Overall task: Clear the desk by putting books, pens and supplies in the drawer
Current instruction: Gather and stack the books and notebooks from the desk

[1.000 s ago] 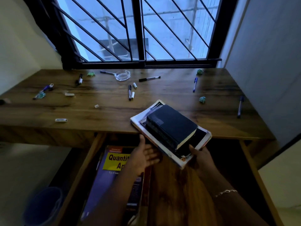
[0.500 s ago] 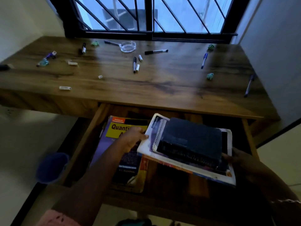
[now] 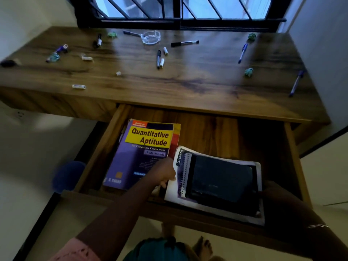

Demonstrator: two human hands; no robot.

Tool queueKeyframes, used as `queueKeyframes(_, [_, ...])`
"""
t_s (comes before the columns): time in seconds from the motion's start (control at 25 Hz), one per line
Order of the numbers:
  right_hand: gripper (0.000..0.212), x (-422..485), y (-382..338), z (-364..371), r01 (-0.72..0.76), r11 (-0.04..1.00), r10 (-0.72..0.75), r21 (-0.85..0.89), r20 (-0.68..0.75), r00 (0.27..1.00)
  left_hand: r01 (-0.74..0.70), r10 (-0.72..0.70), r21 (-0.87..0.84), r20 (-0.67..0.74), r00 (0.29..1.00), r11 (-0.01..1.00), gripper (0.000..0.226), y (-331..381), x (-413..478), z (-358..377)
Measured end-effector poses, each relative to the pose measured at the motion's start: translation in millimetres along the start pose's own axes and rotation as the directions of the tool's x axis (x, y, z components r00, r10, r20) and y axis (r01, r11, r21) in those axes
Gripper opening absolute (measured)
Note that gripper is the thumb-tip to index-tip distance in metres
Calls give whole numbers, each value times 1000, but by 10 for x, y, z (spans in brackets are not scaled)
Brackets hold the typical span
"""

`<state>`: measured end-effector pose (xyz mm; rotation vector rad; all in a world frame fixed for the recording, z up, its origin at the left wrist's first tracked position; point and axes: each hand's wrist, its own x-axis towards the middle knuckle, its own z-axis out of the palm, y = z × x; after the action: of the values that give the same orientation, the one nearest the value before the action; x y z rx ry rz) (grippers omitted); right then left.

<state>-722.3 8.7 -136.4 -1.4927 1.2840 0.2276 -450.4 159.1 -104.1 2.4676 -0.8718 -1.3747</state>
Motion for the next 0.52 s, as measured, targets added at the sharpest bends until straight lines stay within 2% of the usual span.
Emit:
queueKeyframes(0.08, [60, 47, 56, 1, -12, 1000, 12, -16, -11, 1000, -15, 16, 54, -24, 1000, 998, 30, 29, -32, 45])
queueKeyframes(0.12, [52, 129, 121, -13, -32, 999, 31, -34, -31, 999, -17, 19, 79, -24, 1000, 997, 32, 37, -48, 76])
queueKeyframes(0.2, [18, 363, 358, -70, -62, 985, 47, -159, -94, 994, -22, 25, 121, -18, 1000, 992, 35, 35, -66, 159])
queueKeyframes(0.24, [15, 436, 429, -90, -77, 975, 57, -208, -100, 993, -22, 25, 129, -27, 999, 991, 35, 23, -64, 201])
queueKeyframes(0.4, [22, 196, 252, -20, -89, 959, 42, -268, -177, 983, -3, 22, 171, -113, 993, 985, 28, 43, -51, 288])
queueKeyframes(0.52, [27, 13, 130, 37, -82, 946, -1, -314, -256, 967, -14, 75, 253, -234, 969, 967, 19, 102, -105, 373])
